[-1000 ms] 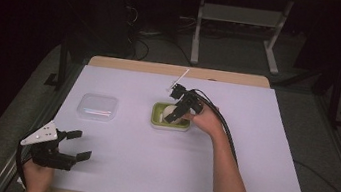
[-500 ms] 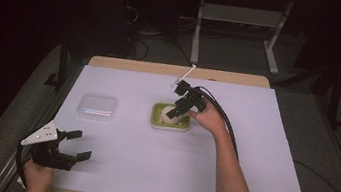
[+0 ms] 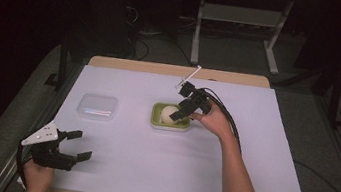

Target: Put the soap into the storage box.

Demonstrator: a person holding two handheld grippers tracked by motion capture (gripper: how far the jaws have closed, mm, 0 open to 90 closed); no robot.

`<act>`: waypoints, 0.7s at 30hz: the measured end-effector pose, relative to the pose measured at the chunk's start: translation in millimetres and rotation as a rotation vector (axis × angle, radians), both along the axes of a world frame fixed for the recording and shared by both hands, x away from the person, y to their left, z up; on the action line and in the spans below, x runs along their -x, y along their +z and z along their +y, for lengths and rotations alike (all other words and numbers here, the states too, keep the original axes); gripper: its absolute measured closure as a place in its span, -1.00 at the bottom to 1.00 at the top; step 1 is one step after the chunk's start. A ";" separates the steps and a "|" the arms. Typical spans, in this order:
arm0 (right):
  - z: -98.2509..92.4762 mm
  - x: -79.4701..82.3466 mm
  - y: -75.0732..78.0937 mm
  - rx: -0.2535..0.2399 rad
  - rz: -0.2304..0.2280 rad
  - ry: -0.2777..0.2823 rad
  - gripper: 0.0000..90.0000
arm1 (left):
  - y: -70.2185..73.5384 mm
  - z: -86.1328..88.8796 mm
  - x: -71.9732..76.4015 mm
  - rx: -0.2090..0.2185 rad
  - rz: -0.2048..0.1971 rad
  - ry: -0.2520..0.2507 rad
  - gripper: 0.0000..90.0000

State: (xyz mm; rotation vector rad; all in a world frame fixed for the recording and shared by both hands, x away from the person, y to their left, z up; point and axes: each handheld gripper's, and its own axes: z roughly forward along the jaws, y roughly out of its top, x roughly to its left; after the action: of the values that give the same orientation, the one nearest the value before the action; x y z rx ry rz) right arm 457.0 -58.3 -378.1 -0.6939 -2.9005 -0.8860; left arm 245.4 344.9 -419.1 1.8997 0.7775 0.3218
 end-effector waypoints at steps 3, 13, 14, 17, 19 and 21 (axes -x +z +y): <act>-3.3 6.5 1.5 -0.009 0.004 0.011 -0.44 | -0.1 -0.3 -0.4 -0.007 -0.001 -0.004 -0.71; -14.2 18.3 3.4 -0.036 -0.021 0.016 -0.44 | -0.1 -2.0 -0.4 -0.006 0.000 -0.004 -0.71; -14.2 18.3 3.4 -0.036 -0.021 0.016 -0.44 | -0.1 -2.0 -0.4 -0.006 0.000 -0.004 -0.71; -19.0 22.0 3.0 -0.039 -0.023 0.005 -0.44 | -0.3 -2.6 -0.9 -0.008 0.001 -0.005 -0.71; -22.3 24.0 3.3 -0.046 -0.035 0.005 -0.44 | -0.3 -2.4 -0.8 -0.008 0.002 -0.003 -0.71; -24.0 25.1 3.6 -0.049 -0.039 0.003 -0.44 | -0.3 -2.1 -0.6 -0.006 0.004 -0.002 -0.71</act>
State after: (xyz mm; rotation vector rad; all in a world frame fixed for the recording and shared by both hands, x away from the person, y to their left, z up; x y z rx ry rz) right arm 431.9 -82.3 -374.4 -0.6757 -2.9018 -0.9775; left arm 245.9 342.8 -419.4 1.9075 0.7786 0.3197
